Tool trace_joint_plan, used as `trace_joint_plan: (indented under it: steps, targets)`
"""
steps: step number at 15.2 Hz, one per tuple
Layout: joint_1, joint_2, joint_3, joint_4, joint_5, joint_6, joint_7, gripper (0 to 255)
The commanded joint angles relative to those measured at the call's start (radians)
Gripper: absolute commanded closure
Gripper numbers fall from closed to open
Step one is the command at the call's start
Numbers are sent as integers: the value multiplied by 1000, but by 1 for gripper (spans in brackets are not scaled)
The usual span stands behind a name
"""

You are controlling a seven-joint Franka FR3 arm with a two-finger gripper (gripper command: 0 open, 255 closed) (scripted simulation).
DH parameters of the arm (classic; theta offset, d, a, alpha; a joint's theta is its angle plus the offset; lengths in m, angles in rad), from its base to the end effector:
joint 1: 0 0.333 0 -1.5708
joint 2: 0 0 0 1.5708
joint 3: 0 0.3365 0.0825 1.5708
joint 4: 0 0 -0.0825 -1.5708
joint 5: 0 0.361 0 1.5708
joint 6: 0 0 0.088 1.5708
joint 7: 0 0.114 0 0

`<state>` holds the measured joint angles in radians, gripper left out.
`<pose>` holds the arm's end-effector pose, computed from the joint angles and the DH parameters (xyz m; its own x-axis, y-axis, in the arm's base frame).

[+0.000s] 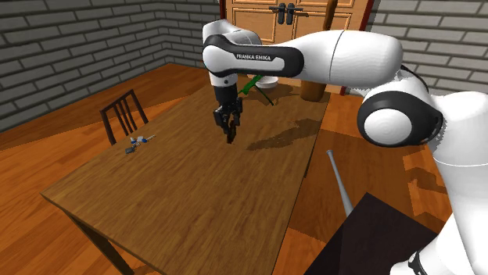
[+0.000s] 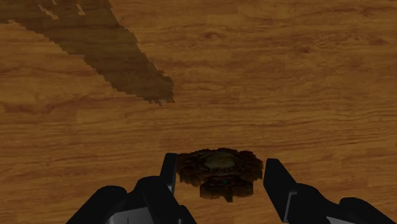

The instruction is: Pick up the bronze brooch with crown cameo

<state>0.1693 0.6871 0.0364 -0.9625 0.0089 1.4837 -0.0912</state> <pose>0.6981 0.1376 0.4679 0.9445 0.2864 -0.1612 0.2826 -0.9581 -0.0468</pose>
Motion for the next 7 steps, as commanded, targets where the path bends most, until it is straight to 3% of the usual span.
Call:
trace_joint_plan:
  steps: [1, 5, 7]
  targets:
    - [0, 9, 0, 43, 0, -35, 0, 255]
    - [2, 43, 0, 156, -1, -114, 2, 255]
    - [2, 45, 0, 161, -1, -117, 2, 255]
